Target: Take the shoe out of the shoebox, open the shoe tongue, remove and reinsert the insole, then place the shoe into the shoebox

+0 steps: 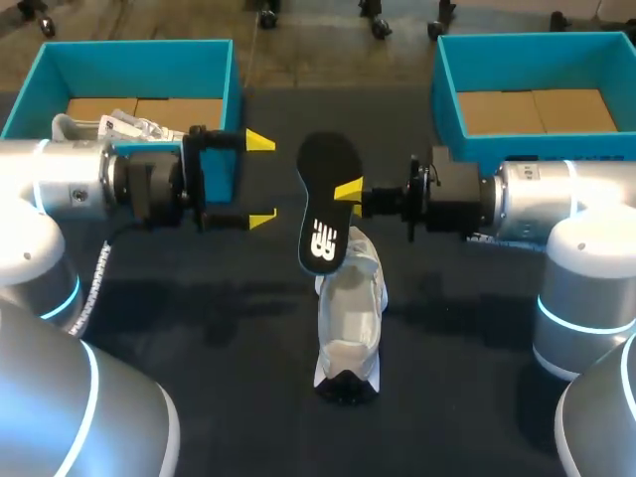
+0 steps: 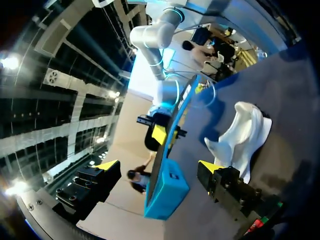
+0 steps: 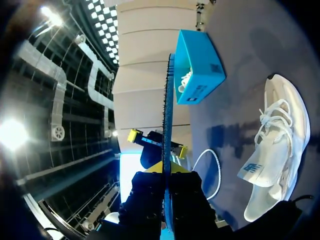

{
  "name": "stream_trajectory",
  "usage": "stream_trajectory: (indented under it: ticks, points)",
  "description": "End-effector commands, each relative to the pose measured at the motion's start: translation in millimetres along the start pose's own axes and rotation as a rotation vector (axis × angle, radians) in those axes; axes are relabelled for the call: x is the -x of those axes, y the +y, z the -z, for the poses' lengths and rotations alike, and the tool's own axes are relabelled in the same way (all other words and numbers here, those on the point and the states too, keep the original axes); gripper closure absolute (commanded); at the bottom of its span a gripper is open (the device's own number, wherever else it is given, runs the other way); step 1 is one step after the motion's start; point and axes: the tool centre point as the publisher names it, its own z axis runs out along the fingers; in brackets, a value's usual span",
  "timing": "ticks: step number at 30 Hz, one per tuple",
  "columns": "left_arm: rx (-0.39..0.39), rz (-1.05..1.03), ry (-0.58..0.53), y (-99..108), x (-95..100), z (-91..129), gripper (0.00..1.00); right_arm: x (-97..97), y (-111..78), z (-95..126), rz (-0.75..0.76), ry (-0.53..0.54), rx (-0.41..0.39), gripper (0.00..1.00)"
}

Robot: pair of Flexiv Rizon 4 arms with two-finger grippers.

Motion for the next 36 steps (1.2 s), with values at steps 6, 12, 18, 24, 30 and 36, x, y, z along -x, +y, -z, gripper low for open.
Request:
stream_trajectory:
  ticks: [6,12,18,24,30,36]
  points:
    - [0.042,-0.185,-0.094,5.0,-4.8,-22.3,0.0,-1.1,-0.7,-12.8,-0.056,-0.015,-0.011,1.0]
    - [0.026,-0.182,-0.097,9.0,-8.1,-33.4,0.0,1.2,-3.3,-14.8,-0.073,-0.006,-0.003,1.0]
    - [0.043,-0.191,-0.095,11.1,-5.1,-42.2,0.09,1.2,-3.3,-14.8,-0.073,-0.006,-0.003,1.0]
    - [0.044,-0.19,-0.086,10.1,-0.8,-47.1,0.35,1.2,-3.3,-14.8,-0.073,-0.006,-0.003,1.0]
    - [0.041,-0.168,-0.051,7.3,-2.3,-49.6,0.34,1.2,-3.3,-14.8,-0.073,-0.006,-0.003,1.0]
    - [0.016,-0.161,-0.038,3.8,-1.2,-52.5,0.53,1.2,-3.3,-14.8,-0.073,-0.006,-0.003,1.0]
